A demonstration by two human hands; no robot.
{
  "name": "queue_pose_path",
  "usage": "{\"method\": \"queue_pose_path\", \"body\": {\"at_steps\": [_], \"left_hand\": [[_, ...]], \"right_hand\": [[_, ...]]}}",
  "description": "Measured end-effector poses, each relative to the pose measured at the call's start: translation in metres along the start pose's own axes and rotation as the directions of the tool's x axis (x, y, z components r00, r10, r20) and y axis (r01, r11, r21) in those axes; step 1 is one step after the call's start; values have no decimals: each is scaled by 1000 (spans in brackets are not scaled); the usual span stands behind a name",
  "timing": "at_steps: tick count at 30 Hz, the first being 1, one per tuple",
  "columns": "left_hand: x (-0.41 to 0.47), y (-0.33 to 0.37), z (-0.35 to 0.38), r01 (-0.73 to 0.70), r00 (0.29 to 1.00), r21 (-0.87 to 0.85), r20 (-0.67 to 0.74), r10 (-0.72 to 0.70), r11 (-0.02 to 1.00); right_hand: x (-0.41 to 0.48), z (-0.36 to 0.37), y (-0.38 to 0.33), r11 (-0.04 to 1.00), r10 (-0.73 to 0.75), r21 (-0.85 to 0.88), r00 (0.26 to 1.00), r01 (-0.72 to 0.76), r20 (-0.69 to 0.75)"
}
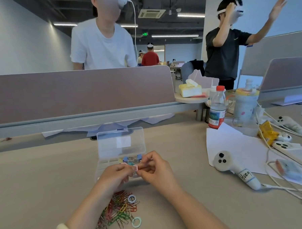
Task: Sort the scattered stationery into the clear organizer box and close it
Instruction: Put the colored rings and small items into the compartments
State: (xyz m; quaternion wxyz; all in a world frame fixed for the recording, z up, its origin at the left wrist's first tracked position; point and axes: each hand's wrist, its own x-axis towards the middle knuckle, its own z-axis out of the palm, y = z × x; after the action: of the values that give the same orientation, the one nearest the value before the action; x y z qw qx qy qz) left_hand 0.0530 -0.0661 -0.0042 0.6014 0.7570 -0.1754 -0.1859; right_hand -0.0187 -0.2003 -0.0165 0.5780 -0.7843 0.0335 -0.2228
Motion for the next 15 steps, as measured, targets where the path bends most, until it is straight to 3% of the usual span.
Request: {"method": "queue_pose_path", "body": {"at_steps": [5, 9, 11, 15], "left_hand": [[-1, 0, 2, -4, 999, -20, 49, 5, 1000], [-2, -3, -4, -28, 1000, 19, -5, 28, 999], [-2, -2, -9, -48, 997, 24, -62, 50, 999], [-10, 2, -21, -78, 985, 3, -151, 78, 997]], "right_hand": [[0, 1, 2, 999, -29, -27, 1000, 29, -7], [1, 0, 4, 999, -7, -51, 997, 11, 74], [2, -3, 5, 984, -4, -176, 993, 25, 118], [-4, 0, 3, 876, 29, -454, 922, 163, 387]]}}
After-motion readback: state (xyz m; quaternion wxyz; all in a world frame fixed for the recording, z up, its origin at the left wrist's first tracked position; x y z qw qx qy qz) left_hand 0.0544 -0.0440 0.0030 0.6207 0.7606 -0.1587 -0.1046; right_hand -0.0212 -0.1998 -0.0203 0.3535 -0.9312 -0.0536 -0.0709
